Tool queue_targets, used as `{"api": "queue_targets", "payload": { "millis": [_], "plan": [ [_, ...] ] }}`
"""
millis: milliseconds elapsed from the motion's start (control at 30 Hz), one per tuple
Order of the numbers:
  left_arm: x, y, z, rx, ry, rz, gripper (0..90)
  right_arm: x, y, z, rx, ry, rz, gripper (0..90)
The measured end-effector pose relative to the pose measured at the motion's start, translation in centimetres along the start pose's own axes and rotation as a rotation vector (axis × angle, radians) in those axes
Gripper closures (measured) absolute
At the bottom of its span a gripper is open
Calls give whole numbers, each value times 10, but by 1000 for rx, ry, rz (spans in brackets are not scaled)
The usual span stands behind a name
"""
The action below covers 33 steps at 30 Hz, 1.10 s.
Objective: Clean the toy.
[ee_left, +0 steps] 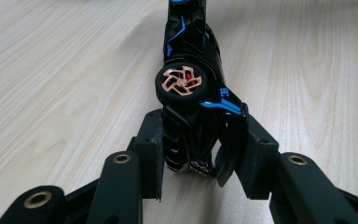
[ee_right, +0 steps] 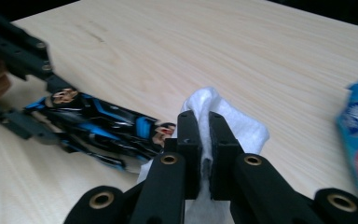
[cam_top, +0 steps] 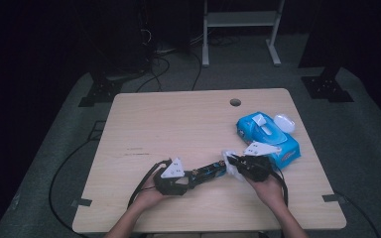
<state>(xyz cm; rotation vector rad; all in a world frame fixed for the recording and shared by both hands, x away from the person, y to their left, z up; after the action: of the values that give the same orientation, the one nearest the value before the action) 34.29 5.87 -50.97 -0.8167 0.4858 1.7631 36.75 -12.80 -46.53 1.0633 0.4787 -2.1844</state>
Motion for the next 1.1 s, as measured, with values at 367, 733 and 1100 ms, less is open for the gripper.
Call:
{"api": "queue_targets", "payload": {
  "millis": [367,733,1100],
  "plan": [
    [0,0,0,5,3,5,583,-2,-2,0,20,2,33,848],
    [0,0,0,5,4,6,583,0,5,0,71,-24,37,849],
    [0,0,0,0,-1,1,583,5,8,-3,50,-36,24,848]
  ]
}}
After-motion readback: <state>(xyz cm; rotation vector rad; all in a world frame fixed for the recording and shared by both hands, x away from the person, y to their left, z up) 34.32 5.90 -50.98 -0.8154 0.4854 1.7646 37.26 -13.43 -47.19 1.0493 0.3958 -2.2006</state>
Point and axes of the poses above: each handheld gripper's, and its own axes: z roughly backward along the jaws, x roughly out of its underside, y roughly to its right, the point moved 8 cm from there along -z, roughly forward along the jaws, and after that the axes turned 6 degrees about -y, right-handed, at the moved point
